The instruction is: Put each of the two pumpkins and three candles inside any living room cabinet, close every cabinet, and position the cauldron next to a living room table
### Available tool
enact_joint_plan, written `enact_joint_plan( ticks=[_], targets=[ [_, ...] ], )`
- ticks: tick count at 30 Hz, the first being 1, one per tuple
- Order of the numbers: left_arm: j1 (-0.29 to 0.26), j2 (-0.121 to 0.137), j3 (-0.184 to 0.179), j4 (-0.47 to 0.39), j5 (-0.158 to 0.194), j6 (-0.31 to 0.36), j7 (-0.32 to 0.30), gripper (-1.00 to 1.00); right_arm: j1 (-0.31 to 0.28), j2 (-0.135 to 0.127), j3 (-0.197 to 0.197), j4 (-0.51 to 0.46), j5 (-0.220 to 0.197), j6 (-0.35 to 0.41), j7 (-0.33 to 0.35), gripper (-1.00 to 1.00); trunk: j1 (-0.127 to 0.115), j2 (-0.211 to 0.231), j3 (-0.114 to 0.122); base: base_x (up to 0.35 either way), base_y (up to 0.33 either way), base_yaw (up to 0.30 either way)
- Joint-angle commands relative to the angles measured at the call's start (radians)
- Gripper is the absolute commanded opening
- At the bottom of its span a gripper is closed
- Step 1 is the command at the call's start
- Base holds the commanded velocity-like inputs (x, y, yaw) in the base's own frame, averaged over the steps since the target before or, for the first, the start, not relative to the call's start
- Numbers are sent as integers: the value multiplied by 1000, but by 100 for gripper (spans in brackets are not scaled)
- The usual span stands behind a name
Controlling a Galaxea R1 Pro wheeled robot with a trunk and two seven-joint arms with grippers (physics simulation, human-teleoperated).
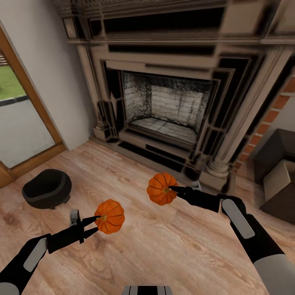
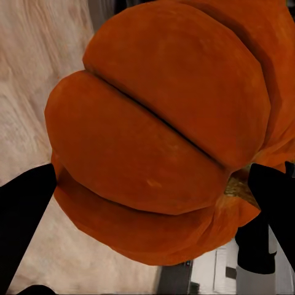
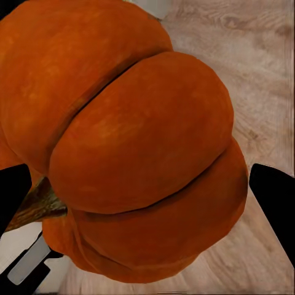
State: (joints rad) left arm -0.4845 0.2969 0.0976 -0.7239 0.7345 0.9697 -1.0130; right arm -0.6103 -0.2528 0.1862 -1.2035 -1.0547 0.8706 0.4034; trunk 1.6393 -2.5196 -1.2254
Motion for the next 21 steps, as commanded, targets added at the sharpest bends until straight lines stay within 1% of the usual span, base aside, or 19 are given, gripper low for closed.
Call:
enact_joint_plan(
  ticks=[1, 5, 7, 17, 21],
  targets=[
    [0, 0, 2, -1, 10, 11, -4, -100, -1, 0, 1, 0, -10, 4, 4, -100, -1, 0, -1, -297, -110, -252],
    [0, -1, 4, 0, 12, 10, -5, -100, -1, 0, 1, 1, -10, 4, 5, -100, -1, 0, -1, -285, -133, -256],
    [0, -1, 5, 0, 13, 9, -7, -100, -1, 0, 1, 1, -10, 4, 5, -100, -1, 0, -1, -152, -81, -261],
    [0, 0, 8, -2, 16, 10, -11, -100, -1, 0, -1, 1, -10, 4, 7, -100, -1, 0, -1, -17, -9, -262],
    [0, 1, 8, -2, 16, 11, -10, -100, -1, 0, -2, 12, -10, 4, 9, -100, -3, 1, 15, 0, 0, -262]
  ],
)
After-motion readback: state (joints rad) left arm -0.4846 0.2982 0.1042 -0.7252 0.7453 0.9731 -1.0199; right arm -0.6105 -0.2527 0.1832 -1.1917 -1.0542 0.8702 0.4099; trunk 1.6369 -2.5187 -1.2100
